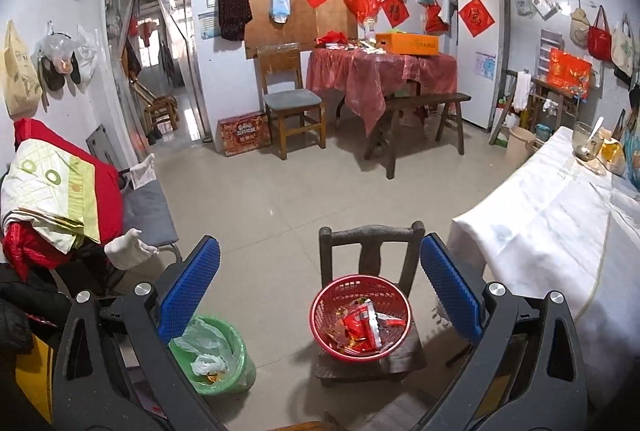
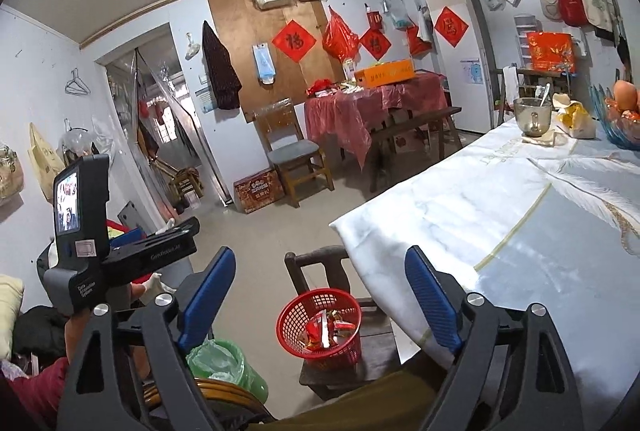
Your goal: Collect trash
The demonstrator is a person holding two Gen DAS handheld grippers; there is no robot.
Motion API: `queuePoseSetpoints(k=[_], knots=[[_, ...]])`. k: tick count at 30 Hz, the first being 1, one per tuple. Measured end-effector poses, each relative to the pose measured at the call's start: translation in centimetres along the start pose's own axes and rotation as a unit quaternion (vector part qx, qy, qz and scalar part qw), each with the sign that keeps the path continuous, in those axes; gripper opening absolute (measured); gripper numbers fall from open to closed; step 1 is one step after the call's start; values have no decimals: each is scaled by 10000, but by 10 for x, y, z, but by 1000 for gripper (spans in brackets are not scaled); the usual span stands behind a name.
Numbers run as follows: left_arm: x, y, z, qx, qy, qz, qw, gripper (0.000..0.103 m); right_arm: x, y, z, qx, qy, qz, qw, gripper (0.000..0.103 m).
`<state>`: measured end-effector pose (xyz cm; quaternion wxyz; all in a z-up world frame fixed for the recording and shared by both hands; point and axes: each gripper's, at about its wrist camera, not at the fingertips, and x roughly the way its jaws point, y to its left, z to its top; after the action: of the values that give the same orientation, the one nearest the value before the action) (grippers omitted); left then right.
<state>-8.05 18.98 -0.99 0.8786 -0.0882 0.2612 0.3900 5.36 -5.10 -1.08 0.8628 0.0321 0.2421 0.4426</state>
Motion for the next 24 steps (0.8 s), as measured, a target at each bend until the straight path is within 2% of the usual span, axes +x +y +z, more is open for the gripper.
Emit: queuePoseSetpoints(k=[5,9,18,24], knots=[[18,-1,-9,61,284,-126,9995,96,4,9,-3,-236,3,-184,9996,90],[43,4,-21,47,642,-120,9979,96,20,12,-13,-312,246,-240,9989,90],[117,24,-55,-97,1601,-84,9870,96,86,15,-51,-322,1280,-315,9908,90],[148,28,-70,-56,1903,-82,9817,96,118,11,-71,-152,1824,-395,9823,90]])
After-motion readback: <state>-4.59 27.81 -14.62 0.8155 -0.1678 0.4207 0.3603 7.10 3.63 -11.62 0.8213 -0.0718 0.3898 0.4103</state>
